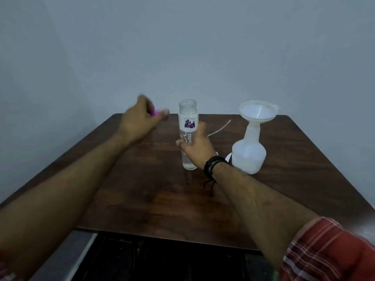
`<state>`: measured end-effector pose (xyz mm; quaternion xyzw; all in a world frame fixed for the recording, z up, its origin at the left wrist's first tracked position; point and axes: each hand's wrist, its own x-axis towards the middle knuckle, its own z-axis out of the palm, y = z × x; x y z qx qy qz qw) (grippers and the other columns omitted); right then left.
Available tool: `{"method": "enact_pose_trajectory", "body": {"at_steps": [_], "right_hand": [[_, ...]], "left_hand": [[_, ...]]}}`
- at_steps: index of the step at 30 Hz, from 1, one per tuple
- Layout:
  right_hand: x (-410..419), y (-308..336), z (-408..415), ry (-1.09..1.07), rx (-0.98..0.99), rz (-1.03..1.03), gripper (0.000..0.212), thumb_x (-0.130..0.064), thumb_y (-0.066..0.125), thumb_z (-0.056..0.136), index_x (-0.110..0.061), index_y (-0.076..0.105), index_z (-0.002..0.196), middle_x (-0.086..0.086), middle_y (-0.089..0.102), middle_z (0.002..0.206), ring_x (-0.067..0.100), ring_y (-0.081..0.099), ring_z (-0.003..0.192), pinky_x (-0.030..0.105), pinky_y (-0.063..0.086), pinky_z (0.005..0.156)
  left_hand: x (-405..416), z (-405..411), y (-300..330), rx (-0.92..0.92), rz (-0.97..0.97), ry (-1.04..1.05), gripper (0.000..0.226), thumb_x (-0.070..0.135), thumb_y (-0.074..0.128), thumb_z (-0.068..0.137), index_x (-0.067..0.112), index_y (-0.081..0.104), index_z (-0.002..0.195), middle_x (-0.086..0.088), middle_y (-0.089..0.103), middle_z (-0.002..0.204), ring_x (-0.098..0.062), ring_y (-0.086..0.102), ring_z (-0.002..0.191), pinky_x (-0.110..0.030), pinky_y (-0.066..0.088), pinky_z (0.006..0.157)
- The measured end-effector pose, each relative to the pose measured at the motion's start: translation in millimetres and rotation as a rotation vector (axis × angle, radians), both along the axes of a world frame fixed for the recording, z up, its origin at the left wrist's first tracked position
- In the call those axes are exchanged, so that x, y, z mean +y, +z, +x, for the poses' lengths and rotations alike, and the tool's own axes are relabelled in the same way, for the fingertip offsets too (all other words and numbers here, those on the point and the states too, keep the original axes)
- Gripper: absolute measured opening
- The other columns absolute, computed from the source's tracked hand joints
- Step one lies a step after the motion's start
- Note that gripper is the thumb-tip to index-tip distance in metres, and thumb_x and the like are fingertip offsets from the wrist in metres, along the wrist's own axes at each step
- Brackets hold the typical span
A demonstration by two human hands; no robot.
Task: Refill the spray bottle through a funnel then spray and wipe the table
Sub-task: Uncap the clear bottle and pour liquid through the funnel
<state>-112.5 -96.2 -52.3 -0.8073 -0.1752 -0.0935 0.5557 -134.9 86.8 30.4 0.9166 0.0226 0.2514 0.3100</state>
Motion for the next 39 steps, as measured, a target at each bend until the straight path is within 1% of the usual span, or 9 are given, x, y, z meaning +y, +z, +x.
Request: {"method": "enact_pose_trajectory", "body": {"at_steps": [2, 7, 12, 18, 22, 26, 29, 35, 39], "right_hand": [[0.4, 0.4, -0.6, -0.004, 0.003, -0.020, 0.053, -0.030, 0.074, 0.083, -0.034, 0.027, 0.107, 0.005, 0.062, 0.116, 0.023, 0.066, 0.102, 0.047, 0.054, 0.093], [-2.9, 6.8, -2.0, 0.002, 0.018, -0.041, 0.052, -0.026, 0.077, 0.086, -0.021, 0.033, 0.114, 0.005, 0.064, 0.114, 0.022, 0.066, 0.100, 0.045, 0.055, 0.093], [-7.6, 13.6, -11.7, -0.048, 0.009, -0.005, 0.055, -0.032, 0.080, 0.082, -0.017, 0.042, 0.119, 0.002, 0.064, 0.113, 0.023, 0.064, 0.103, 0.049, 0.053, 0.094], [-20.7, 61.0, -37.0, 0.030, -0.111, 0.050, 0.064, -0.038, 0.078, 0.085, -0.019, 0.042, 0.134, -0.002, 0.062, 0.125, 0.016, 0.063, 0.112, 0.042, 0.054, 0.099], [-39.6, 118.3, -57.7, 0.075, -0.263, 0.019, 0.063, -0.044, 0.078, 0.082, -0.021, 0.048, 0.132, 0.000, 0.060, 0.127, 0.016, 0.063, 0.114, 0.041, 0.055, 0.098], [-71.3, 175.1, -75.6, 0.113, -0.341, -0.014, 0.058, -0.038, 0.082, 0.082, -0.019, 0.053, 0.128, -0.007, 0.066, 0.120, 0.009, 0.067, 0.107, 0.037, 0.057, 0.096], [-102.3, 206.6, -80.7, 0.112, -0.364, -0.089, 0.066, -0.037, 0.084, 0.079, -0.019, 0.049, 0.132, -0.006, 0.066, 0.121, 0.007, 0.067, 0.107, 0.037, 0.059, 0.092], [-165.9, 231.2, -76.1, -0.013, -0.236, -0.323, 0.076, -0.027, 0.089, 0.074, -0.027, 0.043, 0.134, -0.003, 0.071, 0.114, 0.012, 0.074, 0.096, 0.032, 0.063, 0.079], [-202.9, 224.8, -62.5, -0.133, -0.134, -0.522, 0.075, -0.028, 0.091, 0.067, -0.034, 0.049, 0.128, -0.003, 0.070, 0.111, 0.020, 0.073, 0.095, 0.045, 0.060, 0.090]], "left_hand": [[1.4, -8.7, -37.3, 0.104, 0.062, 0.010, 0.050, 0.061, 0.071, 0.081, 0.016, 0.052, 0.092, -0.001, 0.065, 0.087, -0.023, 0.063, 0.082, -0.035, 0.047, 0.067], [-7.1, -26.8, -92.1, 0.327, 0.218, 0.022, 0.049, 0.069, 0.068, 0.078, 0.024, 0.051, 0.088, 0.003, 0.065, 0.088, -0.020, 0.065, 0.084, -0.040, 0.056, 0.077], [-6.1, -35.4, -103.4, 0.447, 0.224, 0.004, 0.063, 0.083, 0.061, 0.071, 0.027, 0.047, 0.100, 0.006, 0.065, 0.098, -0.015, 0.064, 0.087, -0.042, 0.058, 0.081], [-3.8, -39.2, -83.2, 0.206, 0.034, 0.017, 0.065, 0.072, 0.055, 0.086, 0.021, 0.050, 0.124, -0.001, 0.059, 0.126, -0.015, 0.057, 0.111, -0.041, 0.053, 0.093], [-26.0, -35.3, -61.3, -0.073, -0.133, -0.086, 0.051, 0.065, 0.054, 0.091, 0.024, 0.051, 0.121, 0.005, 0.059, 0.118, -0.011, 0.059, 0.109, -0.038, 0.053, 0.092], [-73.1, -34.2, -44.0, -0.203, -0.340, -0.275, 0.042, 0.051, 0.065, 0.092, 0.026, 0.050, 0.123, 0.011, 0.062, 0.114, 0.000, 0.060, 0.107, -0.036, 0.055, 0.092], [-113.6, -28.5, -41.8, -0.195, -0.447, -0.405, 0.057, 0.050, 0.073, 0.085, 0.033, 0.045, 0.132, 0.012, 0.058, 0.124, 0.001, 0.057, 0.113, -0.030, 0.054, 0.094], [-176.1, -4.6, -42.8, -0.078, -0.563, -0.572, 0.102, 0.051, 0.083, 0.074, 0.042, 0.021, 0.153, 0.014, 0.033, 0.150, -0.002, 0.044, 0.132, -0.002, 0.041, 0.091], [-194.2, 16.3, -42.1, -0.040, -0.577, -0.614, 0.113, 0.058, 0.086, 0.065, 0.046, 0.016, 0.153, 0.012, 0.036, 0.149, 0.002, 0.046, 0.128, -0.032, 0.044, 0.111]]}}
